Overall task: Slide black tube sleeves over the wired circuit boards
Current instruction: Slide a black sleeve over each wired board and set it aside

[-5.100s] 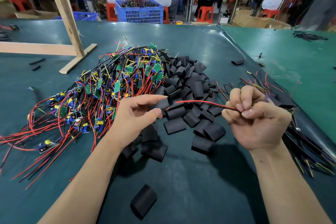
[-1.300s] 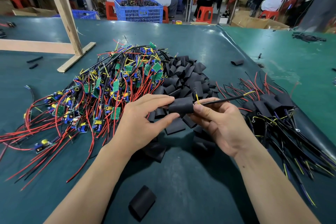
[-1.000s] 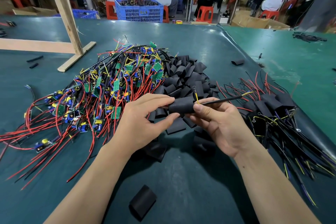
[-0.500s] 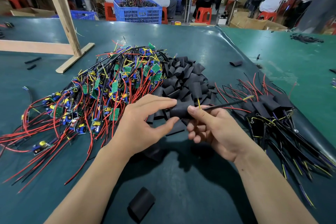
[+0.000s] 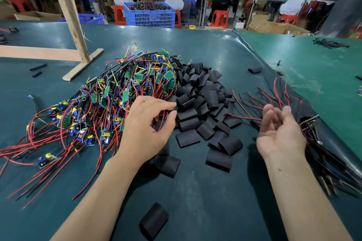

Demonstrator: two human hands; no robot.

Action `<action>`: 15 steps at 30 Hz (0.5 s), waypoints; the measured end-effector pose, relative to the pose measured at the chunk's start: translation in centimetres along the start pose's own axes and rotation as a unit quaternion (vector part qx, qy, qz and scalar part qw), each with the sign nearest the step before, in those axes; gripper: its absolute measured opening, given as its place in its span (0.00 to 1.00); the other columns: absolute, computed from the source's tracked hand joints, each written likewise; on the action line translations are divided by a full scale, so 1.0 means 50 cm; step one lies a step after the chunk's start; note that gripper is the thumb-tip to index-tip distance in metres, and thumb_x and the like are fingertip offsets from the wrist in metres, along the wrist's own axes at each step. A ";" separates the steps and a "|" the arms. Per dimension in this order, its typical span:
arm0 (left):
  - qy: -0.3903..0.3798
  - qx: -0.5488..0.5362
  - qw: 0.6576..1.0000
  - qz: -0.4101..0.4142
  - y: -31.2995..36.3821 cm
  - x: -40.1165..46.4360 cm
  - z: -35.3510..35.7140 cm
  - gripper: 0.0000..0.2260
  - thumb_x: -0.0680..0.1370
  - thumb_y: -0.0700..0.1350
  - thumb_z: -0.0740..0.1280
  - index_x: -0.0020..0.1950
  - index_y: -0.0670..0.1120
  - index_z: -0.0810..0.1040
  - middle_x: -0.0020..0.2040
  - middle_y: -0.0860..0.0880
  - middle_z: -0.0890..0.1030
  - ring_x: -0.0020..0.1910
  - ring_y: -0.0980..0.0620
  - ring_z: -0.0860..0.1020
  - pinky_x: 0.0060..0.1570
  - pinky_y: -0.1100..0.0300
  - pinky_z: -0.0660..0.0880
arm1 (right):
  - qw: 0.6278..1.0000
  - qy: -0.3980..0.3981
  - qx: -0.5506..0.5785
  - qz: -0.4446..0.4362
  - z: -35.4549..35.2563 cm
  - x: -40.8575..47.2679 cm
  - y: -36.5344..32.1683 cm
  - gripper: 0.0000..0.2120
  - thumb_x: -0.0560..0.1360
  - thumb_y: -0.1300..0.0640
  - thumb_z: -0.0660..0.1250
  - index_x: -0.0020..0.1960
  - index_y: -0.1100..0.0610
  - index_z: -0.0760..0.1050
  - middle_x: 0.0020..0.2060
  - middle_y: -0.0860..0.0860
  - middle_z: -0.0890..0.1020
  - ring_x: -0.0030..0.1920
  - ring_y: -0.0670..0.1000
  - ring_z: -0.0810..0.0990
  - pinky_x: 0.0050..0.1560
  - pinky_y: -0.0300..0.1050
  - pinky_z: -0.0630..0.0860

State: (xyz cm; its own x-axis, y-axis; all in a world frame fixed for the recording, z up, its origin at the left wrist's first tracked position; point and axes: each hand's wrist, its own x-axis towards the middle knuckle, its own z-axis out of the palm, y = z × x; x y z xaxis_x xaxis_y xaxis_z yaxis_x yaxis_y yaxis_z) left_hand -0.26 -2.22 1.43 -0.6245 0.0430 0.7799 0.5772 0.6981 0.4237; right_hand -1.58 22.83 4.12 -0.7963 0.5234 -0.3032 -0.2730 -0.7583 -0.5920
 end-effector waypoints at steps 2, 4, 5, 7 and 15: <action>-0.003 0.036 0.999 -0.017 -0.008 -0.001 0.000 0.09 0.77 0.46 0.68 0.50 0.42 0.84 0.48 0.50 0.83 0.50 0.45 0.77 0.55 0.52 0.73 | 1.000 -0.013 -0.023 0.008 0.000 0.000 0.002 0.12 0.82 0.54 0.61 0.43 0.60 0.73 0.28 0.51 0.83 0.31 0.46 0.83 0.29 0.31 0.75; -0.008 0.116 0.992 -0.055 -0.020 -0.002 0.002 0.10 0.76 0.46 0.69 0.52 0.42 0.84 0.50 0.48 0.83 0.52 0.43 0.77 0.56 0.48 0.72 | 0.996 -0.025 -0.083 0.004 0.002 -0.005 0.007 0.11 0.82 0.56 0.61 0.42 0.58 0.75 0.28 0.49 0.82 0.28 0.45 0.81 0.27 0.32 0.74; -0.013 0.156 0.984 -0.082 -0.027 -0.003 0.003 0.10 0.76 0.46 0.70 0.54 0.42 0.84 0.52 0.47 0.82 0.54 0.41 0.76 0.57 0.47 0.71 | 0.992 -0.035 -0.120 0.001 0.003 -0.009 0.011 0.10 0.81 0.57 0.62 0.42 0.57 0.76 0.27 0.48 0.81 0.26 0.44 0.80 0.26 0.33 0.73; -0.015 0.213 0.966 -0.147 -0.040 -0.004 0.003 0.13 0.76 0.46 0.71 0.59 0.42 0.82 0.58 0.44 0.79 0.58 0.38 0.74 0.58 0.46 0.69 | 0.980 -0.072 -0.185 -0.002 0.006 -0.017 0.023 0.10 0.80 0.56 0.62 0.42 0.56 0.77 0.26 0.47 0.80 0.24 0.44 0.76 0.24 0.33 0.71; 0.014 0.168 0.942 -0.291 -0.079 -0.001 -0.013 0.15 0.78 0.44 0.69 0.64 0.43 0.77 0.58 0.43 0.77 0.55 0.40 0.76 0.53 0.50 0.70 | 0.862 -0.242 -0.429 -0.118 -0.006 -0.038 0.081 0.10 0.80 0.58 0.65 0.40 0.57 0.78 0.27 0.49 0.80 0.24 0.47 0.74 0.21 0.39 0.70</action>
State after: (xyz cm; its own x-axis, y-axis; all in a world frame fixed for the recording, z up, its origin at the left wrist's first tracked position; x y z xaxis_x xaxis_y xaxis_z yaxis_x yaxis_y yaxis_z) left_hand -2.18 -5.45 0.02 -0.7667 -0.4328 0.4741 -0.0616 0.7847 0.6168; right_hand -1.02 18.88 2.10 -0.9622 0.2419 0.1252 -0.1235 0.0223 -0.9921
